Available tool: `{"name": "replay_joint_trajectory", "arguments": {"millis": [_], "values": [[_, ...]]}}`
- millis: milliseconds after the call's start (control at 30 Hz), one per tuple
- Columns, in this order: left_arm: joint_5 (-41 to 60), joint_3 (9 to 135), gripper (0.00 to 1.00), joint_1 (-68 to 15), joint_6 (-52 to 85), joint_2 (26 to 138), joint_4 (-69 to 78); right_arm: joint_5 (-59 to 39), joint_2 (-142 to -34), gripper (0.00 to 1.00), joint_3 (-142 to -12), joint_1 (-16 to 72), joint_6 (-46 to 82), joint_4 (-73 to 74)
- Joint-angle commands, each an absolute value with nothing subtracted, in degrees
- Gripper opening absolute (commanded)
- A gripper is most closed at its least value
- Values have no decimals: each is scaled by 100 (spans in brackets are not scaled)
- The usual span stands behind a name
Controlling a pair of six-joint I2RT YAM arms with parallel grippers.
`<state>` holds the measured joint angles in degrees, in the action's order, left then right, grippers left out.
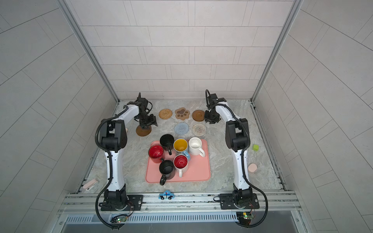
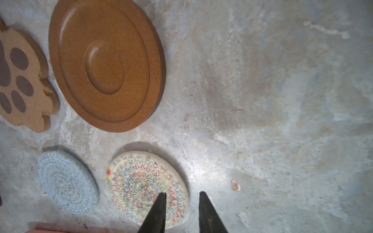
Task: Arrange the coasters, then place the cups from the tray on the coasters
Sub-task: 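Push the large brown wooden coaster with the left gripper toward the blue coaster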
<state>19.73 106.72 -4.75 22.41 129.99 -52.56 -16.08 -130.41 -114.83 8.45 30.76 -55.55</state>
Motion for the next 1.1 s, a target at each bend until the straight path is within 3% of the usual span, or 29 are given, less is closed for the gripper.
{"name": "replay_joint_trajectory", "arguments": {"millis": [0,1067], "values": [[2028,10803,68,-533,2196,13131,-5406,-1495,-12810,31,-11461,819,3168,-5644],[2820,10879,69,-1395,2777,13342,-4887,-1469,-12987,31,-11760,824,3133,-5803]]}}
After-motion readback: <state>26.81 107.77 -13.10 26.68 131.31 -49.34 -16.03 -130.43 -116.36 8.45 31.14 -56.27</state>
